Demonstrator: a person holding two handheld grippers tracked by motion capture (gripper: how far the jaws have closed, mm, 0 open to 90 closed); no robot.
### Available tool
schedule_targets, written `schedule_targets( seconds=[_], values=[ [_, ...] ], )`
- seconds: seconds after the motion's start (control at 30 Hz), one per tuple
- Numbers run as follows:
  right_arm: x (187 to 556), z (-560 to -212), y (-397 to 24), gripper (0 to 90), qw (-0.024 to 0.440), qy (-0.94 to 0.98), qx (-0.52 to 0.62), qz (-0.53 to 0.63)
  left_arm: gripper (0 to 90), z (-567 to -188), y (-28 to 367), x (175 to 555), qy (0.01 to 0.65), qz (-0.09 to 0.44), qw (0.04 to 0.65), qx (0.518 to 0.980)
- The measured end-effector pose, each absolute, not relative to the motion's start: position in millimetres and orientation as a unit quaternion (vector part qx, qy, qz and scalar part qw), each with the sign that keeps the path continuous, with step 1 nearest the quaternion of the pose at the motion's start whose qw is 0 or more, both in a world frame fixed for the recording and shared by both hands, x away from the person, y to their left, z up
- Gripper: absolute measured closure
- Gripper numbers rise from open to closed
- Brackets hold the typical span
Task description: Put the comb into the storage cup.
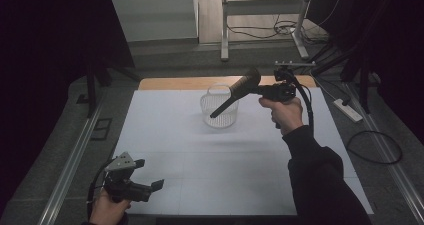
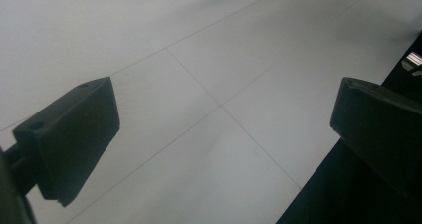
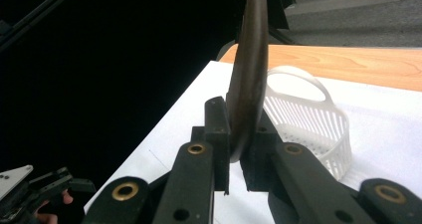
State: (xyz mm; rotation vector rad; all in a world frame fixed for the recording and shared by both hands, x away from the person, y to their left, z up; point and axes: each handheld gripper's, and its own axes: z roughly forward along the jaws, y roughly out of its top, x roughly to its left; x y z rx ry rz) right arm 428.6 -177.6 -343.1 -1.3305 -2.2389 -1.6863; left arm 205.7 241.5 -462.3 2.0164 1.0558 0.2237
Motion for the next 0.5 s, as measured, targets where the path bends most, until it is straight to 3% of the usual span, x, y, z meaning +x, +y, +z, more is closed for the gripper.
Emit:
schedule_targets(
  seconds=[0.5],
  values=[
    [449,-338,-174,83.5,-0.007,-0.722,-0.443,-0.532,0.0,-463,242,207,0.429,0.085,0.408,0.801]
  ],
)
